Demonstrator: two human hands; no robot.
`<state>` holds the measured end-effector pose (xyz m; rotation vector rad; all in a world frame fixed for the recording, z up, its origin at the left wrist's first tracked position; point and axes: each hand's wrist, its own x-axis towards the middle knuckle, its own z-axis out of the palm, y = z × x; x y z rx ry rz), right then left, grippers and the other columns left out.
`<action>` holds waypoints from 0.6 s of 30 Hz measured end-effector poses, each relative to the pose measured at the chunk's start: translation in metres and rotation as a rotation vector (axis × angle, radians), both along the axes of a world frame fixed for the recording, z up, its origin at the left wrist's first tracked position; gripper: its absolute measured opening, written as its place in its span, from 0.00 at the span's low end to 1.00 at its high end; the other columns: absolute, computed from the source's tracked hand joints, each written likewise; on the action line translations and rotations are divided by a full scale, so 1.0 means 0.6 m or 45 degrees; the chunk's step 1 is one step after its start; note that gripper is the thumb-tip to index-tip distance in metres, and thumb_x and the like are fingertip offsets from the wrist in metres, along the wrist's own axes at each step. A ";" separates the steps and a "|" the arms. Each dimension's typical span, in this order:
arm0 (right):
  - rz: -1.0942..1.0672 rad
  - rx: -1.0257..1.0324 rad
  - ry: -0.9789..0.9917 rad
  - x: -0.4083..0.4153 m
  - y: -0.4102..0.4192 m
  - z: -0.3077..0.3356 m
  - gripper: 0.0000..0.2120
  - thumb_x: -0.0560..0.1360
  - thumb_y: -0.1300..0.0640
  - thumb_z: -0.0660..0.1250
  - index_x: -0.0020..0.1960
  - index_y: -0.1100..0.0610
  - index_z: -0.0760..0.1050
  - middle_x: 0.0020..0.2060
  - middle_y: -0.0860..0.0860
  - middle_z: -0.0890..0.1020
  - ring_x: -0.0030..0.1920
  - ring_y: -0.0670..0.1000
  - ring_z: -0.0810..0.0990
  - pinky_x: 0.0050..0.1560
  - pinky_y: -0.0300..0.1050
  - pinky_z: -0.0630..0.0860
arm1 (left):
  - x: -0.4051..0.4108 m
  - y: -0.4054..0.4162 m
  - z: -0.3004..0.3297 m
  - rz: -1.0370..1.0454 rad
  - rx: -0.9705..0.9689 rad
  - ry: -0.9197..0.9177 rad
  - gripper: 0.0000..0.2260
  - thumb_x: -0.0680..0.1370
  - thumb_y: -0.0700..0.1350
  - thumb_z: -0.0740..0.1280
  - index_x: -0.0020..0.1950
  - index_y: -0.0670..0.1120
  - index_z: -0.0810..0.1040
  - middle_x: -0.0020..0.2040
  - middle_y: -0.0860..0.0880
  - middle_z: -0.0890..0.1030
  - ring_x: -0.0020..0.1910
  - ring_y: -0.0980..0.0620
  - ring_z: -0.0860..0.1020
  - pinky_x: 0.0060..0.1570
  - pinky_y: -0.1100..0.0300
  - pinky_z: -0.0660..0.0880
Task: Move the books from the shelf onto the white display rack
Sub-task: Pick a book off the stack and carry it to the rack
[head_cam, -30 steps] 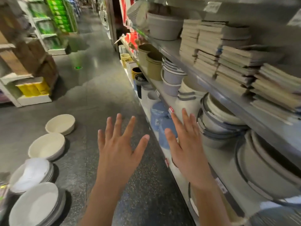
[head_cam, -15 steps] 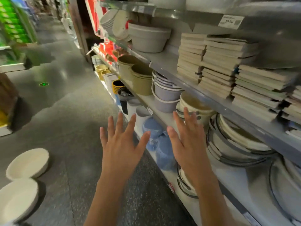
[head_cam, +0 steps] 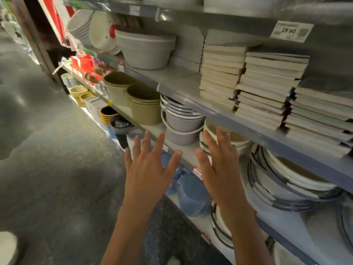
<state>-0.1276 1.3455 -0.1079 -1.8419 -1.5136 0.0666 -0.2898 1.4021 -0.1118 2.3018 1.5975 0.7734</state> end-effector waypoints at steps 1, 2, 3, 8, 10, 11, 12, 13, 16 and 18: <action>-0.009 0.002 0.011 0.001 0.023 0.000 0.32 0.80 0.38 0.49 0.78 0.54 0.61 0.79 0.54 0.59 0.79 0.55 0.52 0.77 0.62 0.50 | 0.004 0.027 -0.001 -0.011 0.012 -0.006 0.39 0.73 0.74 0.38 0.80 0.59 0.56 0.82 0.48 0.52 0.81 0.46 0.46 0.77 0.44 0.43; -0.014 0.009 0.029 0.003 0.047 -0.001 0.32 0.80 0.38 0.49 0.78 0.53 0.61 0.79 0.54 0.58 0.79 0.55 0.52 0.77 0.62 0.49 | 0.008 0.053 -0.001 -0.022 0.029 -0.008 0.39 0.73 0.74 0.39 0.80 0.58 0.56 0.82 0.48 0.53 0.81 0.46 0.46 0.77 0.43 0.43; -0.018 0.021 0.040 0.007 0.074 -0.001 0.31 0.80 0.38 0.49 0.78 0.53 0.60 0.79 0.54 0.58 0.79 0.55 0.52 0.77 0.62 0.49 | 0.012 0.082 -0.001 -0.031 0.048 -0.005 0.39 0.73 0.74 0.39 0.80 0.58 0.57 0.82 0.47 0.54 0.81 0.45 0.47 0.77 0.43 0.44; -0.096 0.132 0.078 0.043 0.227 0.002 0.31 0.79 0.36 0.45 0.78 0.48 0.58 0.80 0.53 0.56 0.80 0.53 0.49 0.78 0.57 0.49 | 0.047 0.227 0.029 -0.078 0.068 0.000 0.40 0.72 0.74 0.39 0.80 0.57 0.56 0.82 0.47 0.54 0.81 0.45 0.48 0.77 0.42 0.47; -0.168 0.169 0.143 0.055 0.279 0.010 0.32 0.77 0.33 0.42 0.78 0.44 0.54 0.80 0.49 0.52 0.79 0.46 0.43 0.78 0.51 0.45 | 0.067 0.280 0.044 -0.120 0.060 -0.007 0.41 0.72 0.73 0.38 0.80 0.57 0.56 0.82 0.48 0.54 0.81 0.45 0.48 0.77 0.43 0.46; -0.197 0.171 0.155 0.061 0.301 0.015 0.33 0.77 0.33 0.41 0.78 0.43 0.54 0.80 0.48 0.51 0.78 0.44 0.42 0.77 0.49 0.43 | 0.078 0.304 0.051 -0.145 0.063 -0.015 0.40 0.72 0.74 0.38 0.80 0.57 0.56 0.82 0.48 0.54 0.81 0.46 0.48 0.77 0.43 0.46; -0.218 0.169 0.157 0.067 0.322 0.020 0.34 0.76 0.32 0.40 0.78 0.44 0.54 0.80 0.47 0.50 0.78 0.43 0.41 0.77 0.49 0.43 | 0.089 0.325 0.056 -0.170 0.067 -0.029 0.40 0.73 0.74 0.38 0.80 0.57 0.56 0.82 0.49 0.53 0.81 0.47 0.48 0.78 0.44 0.47; -0.235 0.164 0.154 0.074 0.341 0.027 0.36 0.75 0.32 0.39 0.79 0.45 0.55 0.80 0.46 0.50 0.78 0.44 0.42 0.77 0.49 0.43 | 0.102 0.345 0.059 -0.198 0.063 -0.045 0.38 0.74 0.74 0.39 0.80 0.58 0.55 0.82 0.49 0.52 0.81 0.48 0.47 0.78 0.44 0.46; -0.299 0.169 0.171 0.097 0.388 0.044 0.39 0.74 0.32 0.39 0.79 0.48 0.57 0.80 0.47 0.51 0.80 0.48 0.45 0.78 0.51 0.46 | 0.134 0.397 0.064 -0.295 0.023 -0.087 0.37 0.75 0.73 0.41 0.81 0.58 0.53 0.82 0.51 0.50 0.81 0.50 0.45 0.78 0.47 0.46; -0.344 0.183 0.182 0.111 0.407 0.048 0.38 0.74 0.32 0.40 0.79 0.47 0.57 0.80 0.46 0.51 0.80 0.47 0.45 0.78 0.50 0.46 | 0.151 0.428 0.066 -0.365 0.032 -0.132 0.37 0.75 0.74 0.42 0.80 0.57 0.54 0.82 0.50 0.52 0.81 0.49 0.48 0.78 0.47 0.49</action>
